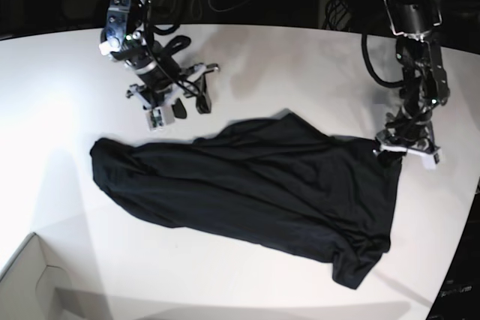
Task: Layout the t-shirt on the table in an organized manner, then fold the t-shirt properly
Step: 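Move the right gripper over the shirt and grasp its collar edge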
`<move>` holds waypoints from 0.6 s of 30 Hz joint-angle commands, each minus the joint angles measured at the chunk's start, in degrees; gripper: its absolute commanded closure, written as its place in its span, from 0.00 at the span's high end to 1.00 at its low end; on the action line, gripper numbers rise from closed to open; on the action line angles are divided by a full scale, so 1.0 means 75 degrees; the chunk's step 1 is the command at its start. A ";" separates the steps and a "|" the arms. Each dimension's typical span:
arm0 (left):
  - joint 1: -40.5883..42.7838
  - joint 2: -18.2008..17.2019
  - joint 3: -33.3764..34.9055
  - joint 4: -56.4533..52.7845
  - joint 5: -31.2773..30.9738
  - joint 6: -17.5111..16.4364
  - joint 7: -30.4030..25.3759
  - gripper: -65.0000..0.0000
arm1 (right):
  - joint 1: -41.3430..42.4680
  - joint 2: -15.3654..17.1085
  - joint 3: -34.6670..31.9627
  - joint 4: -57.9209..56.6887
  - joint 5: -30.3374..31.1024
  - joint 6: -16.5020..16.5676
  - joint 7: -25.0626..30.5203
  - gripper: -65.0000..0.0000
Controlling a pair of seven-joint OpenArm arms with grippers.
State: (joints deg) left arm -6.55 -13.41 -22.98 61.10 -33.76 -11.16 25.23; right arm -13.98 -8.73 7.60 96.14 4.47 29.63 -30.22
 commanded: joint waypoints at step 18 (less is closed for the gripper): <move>0.0164 -0.0129 -0.0341 0.3569 -0.0064 0.0052 0.0134 0.00 | 0.0193 -0.0036 -0.0960 0.0093 0.0113 0.0053 0.0178 0.49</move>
State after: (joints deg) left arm -4.38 -13.43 -25.08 86.98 -33.87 -10.61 27.92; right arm -13.28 -8.71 0.47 95.92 4.45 29.76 -30.37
